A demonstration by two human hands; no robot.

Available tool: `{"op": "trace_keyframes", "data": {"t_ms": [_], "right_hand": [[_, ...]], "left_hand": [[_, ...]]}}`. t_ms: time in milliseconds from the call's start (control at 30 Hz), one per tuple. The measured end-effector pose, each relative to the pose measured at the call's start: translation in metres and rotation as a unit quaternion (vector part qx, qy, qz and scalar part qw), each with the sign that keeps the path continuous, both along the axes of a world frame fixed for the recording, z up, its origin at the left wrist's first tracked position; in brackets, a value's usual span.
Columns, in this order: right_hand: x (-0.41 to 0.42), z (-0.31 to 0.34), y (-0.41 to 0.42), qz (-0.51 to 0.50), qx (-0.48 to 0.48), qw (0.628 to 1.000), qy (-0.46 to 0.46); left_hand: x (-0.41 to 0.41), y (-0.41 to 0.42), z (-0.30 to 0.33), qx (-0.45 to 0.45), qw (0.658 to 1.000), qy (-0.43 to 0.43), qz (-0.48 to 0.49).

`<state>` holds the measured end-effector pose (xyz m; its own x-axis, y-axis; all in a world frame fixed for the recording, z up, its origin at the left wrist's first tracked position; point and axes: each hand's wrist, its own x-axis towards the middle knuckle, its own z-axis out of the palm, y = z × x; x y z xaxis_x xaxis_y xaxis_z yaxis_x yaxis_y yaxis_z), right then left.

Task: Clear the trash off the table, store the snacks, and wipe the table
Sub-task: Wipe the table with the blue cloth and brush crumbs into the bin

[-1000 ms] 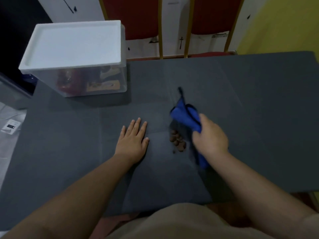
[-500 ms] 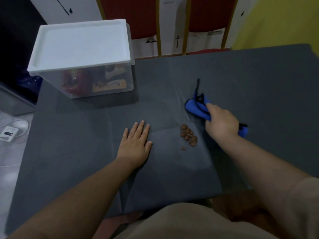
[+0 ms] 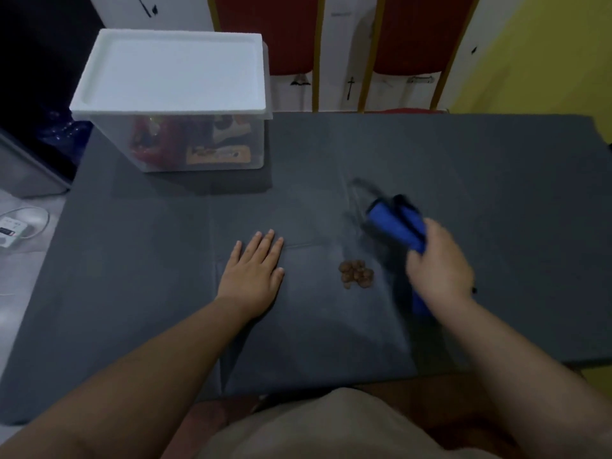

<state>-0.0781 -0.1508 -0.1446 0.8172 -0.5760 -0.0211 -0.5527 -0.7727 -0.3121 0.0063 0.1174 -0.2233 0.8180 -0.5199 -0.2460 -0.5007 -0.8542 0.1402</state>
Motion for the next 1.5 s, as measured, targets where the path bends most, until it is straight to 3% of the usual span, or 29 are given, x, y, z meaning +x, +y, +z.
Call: {"op": "trace_keyframes", "data": {"t_ms": [100,267,567,900,1133,1500], "right_hand": [[-0.006,0.005,-0.039,-0.092,-0.037,0.995,0.032],[-0.015,-0.011,-0.061,-0.030,-0.074,0.984,0.158],[-0.020,-0.023,-0.067,0.015,-0.081,0.990,0.118],[-0.021,-0.023,-0.056,-0.008,-0.079,0.991,0.110],[-0.021,-0.029,0.015,-0.065,-0.060,0.989,0.121],[0.021,-0.024,0.186,-0.060,-0.040,0.991,0.110]], "left_hand": [[-0.001,-0.001,0.000,-0.003,1.000,0.000,0.008],[-0.008,-0.003,0.000,0.009,0.999,-0.001,0.054],[-0.013,-0.006,-0.004,0.010,0.996,-0.024,0.084],[-0.007,0.001,0.000,0.011,0.999,-0.001,0.052],[0.011,0.038,-0.001,0.014,0.999,-0.001,-0.049],[0.051,0.147,0.000,0.001,0.998,-0.003,-0.057]]}}
